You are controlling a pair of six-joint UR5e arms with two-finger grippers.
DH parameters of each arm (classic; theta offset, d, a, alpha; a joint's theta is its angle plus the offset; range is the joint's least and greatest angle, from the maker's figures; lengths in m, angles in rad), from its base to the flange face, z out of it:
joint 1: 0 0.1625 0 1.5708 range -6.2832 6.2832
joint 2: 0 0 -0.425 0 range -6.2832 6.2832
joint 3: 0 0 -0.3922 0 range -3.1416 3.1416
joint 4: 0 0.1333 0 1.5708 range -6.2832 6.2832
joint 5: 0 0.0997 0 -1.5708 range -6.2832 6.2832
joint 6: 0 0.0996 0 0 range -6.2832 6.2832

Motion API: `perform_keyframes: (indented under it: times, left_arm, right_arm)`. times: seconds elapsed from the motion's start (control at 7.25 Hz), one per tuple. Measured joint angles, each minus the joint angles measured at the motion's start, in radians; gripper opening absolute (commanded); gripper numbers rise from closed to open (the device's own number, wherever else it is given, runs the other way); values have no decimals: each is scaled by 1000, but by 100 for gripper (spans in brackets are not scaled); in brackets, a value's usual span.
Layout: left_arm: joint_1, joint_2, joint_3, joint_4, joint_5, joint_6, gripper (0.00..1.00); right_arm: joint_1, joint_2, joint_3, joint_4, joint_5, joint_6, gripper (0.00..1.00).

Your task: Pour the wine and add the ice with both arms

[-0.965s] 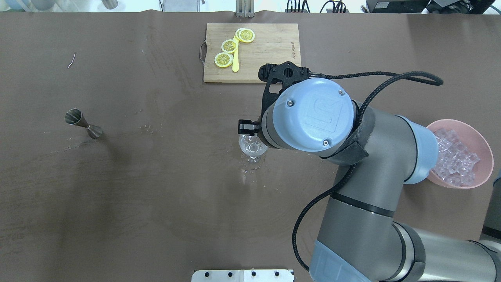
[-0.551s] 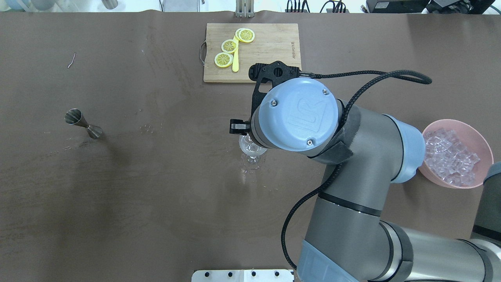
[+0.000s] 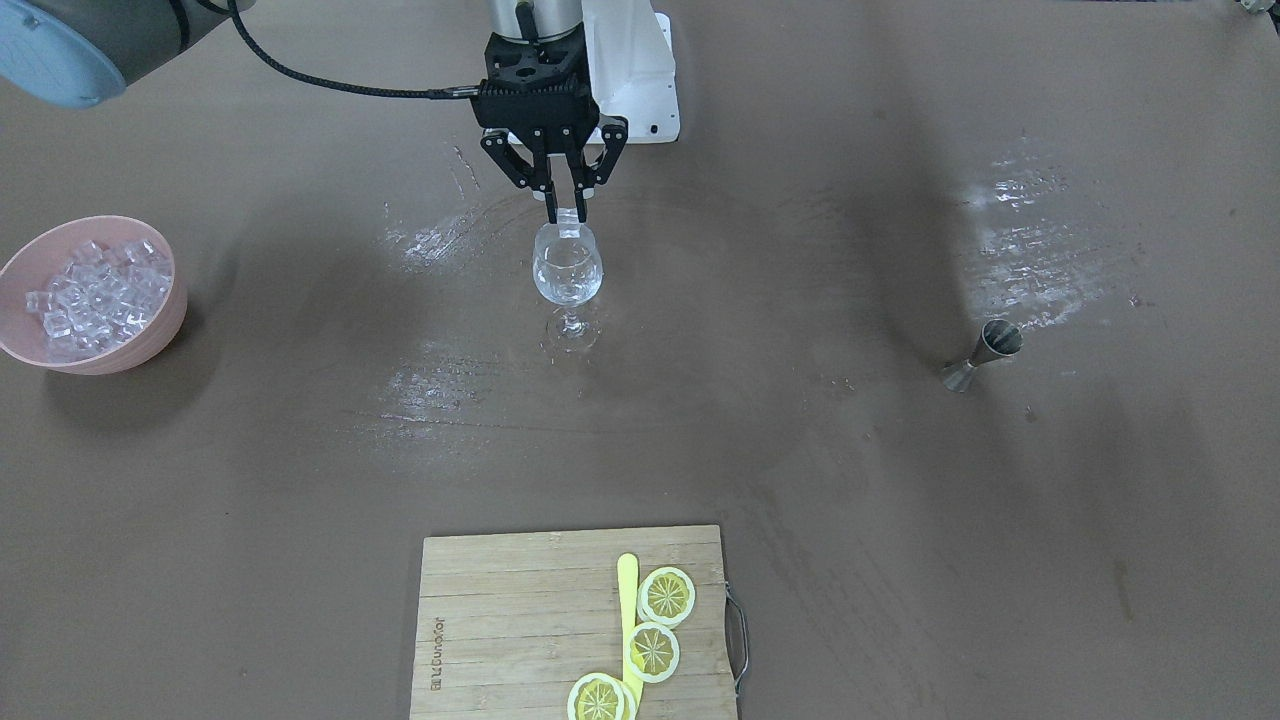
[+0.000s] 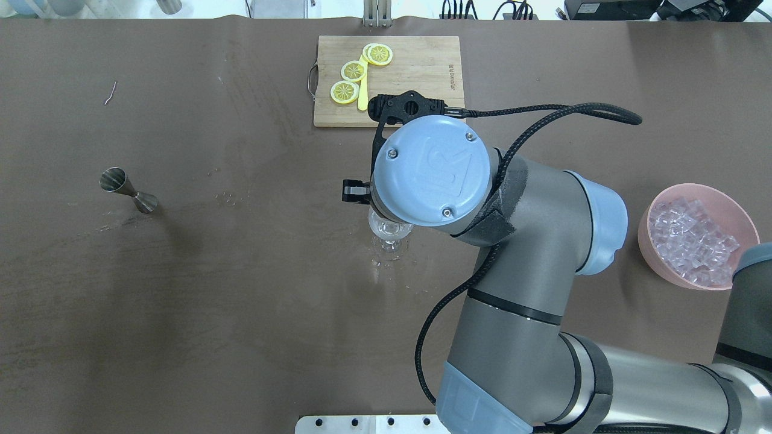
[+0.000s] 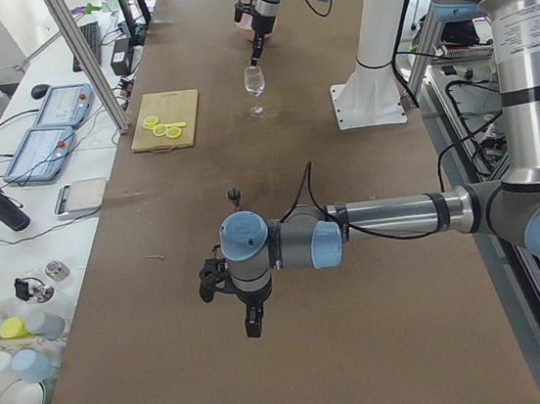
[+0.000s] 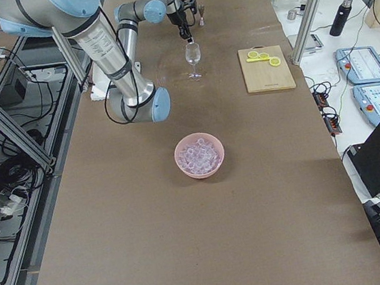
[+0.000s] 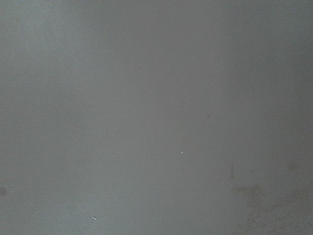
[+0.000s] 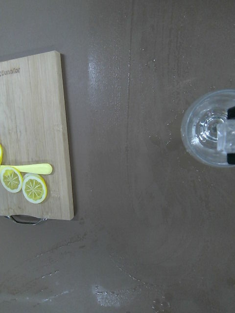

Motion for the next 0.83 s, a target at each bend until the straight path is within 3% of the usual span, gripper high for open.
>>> perform_keyframes:
  times: [0.14, 0.28, 0.41, 0.83]
  left_arm:
    - [0, 0, 0, 0, 0, 0, 98]
    - [0, 0, 0, 0, 0, 0, 98]
    - [1, 0, 0, 0, 0, 0, 98]
    - [1, 1, 0, 0, 0, 0, 98]
  right_arm:
    - [0, -3, 0, -1, 1, -1, 12]
    - [0, -4, -1, -1, 1, -1, 82]
    - [1, -4, -1, -1, 1, -1, 99]
    - [1, -2, 2, 0, 3, 0, 99]
